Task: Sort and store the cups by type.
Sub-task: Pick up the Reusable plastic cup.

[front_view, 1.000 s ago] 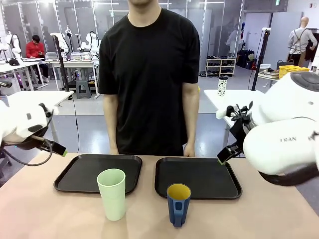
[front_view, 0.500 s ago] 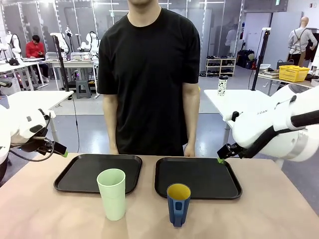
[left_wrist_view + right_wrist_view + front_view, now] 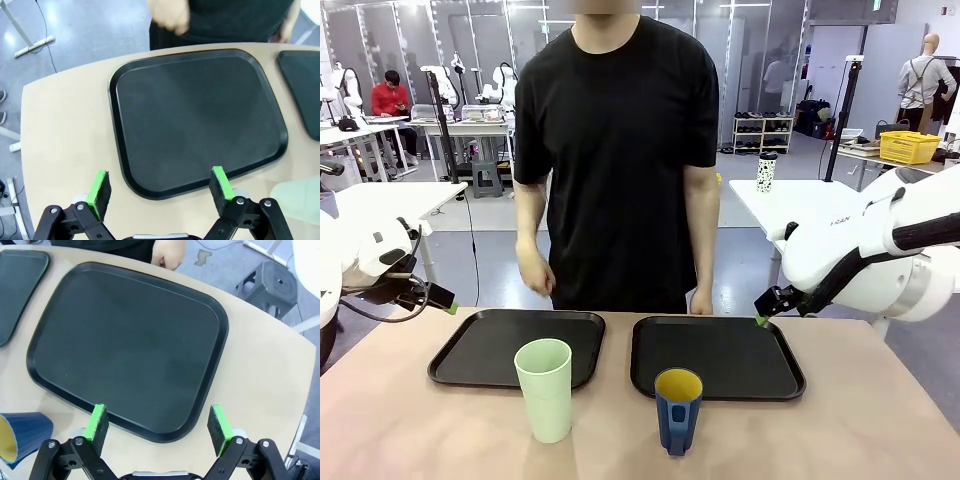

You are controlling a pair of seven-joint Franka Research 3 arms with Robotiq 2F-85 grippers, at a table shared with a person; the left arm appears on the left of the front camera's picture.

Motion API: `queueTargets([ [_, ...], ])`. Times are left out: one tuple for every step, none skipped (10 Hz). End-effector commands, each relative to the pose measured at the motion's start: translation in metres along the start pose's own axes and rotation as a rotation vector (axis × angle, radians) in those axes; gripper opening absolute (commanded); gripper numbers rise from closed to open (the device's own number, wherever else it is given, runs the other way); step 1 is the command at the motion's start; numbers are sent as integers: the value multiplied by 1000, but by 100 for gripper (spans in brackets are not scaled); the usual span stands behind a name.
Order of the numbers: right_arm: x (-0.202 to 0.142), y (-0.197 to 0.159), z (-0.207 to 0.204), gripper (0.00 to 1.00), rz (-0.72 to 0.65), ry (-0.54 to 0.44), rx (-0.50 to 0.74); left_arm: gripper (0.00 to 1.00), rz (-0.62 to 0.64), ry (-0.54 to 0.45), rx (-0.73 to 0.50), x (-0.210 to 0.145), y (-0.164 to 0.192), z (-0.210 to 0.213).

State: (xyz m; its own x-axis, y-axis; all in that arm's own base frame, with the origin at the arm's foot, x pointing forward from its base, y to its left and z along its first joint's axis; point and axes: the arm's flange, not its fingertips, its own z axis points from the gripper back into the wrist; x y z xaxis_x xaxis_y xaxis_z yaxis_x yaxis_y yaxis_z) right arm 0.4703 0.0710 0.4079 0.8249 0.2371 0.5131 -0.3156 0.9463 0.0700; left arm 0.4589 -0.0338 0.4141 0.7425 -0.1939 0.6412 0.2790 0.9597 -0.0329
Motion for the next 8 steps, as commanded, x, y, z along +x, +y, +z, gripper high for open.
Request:
queueTargets([
  [-2,-2,1,100,-1,-2,7,100,-3,-1,9,0,-2,2],
  [-2,-2,1,100,-1,-2,7,100,-3,-1,9,0,-2,2],
  [-2,-2,1,100,-1,-2,7,100,-3,-1,9,0,-2,2],
  [-2,-2,1,100,-1,-2,7,100,-3,-1,9,0,-2,2],
  [-2,-2,1,100,-1,-2,7,100,-3,-1,9,0,-2,2],
  [-2,-2,1,100,-1,-2,7,100,-3,-1,9,0,-2,2],
  [-2,-2,1,100,-1,-2,7,100,-3,-1,9,0,-2,2],
  [-2,-2,1,100,-1,-2,7,100,-3,-1,9,0,-2,2],
])
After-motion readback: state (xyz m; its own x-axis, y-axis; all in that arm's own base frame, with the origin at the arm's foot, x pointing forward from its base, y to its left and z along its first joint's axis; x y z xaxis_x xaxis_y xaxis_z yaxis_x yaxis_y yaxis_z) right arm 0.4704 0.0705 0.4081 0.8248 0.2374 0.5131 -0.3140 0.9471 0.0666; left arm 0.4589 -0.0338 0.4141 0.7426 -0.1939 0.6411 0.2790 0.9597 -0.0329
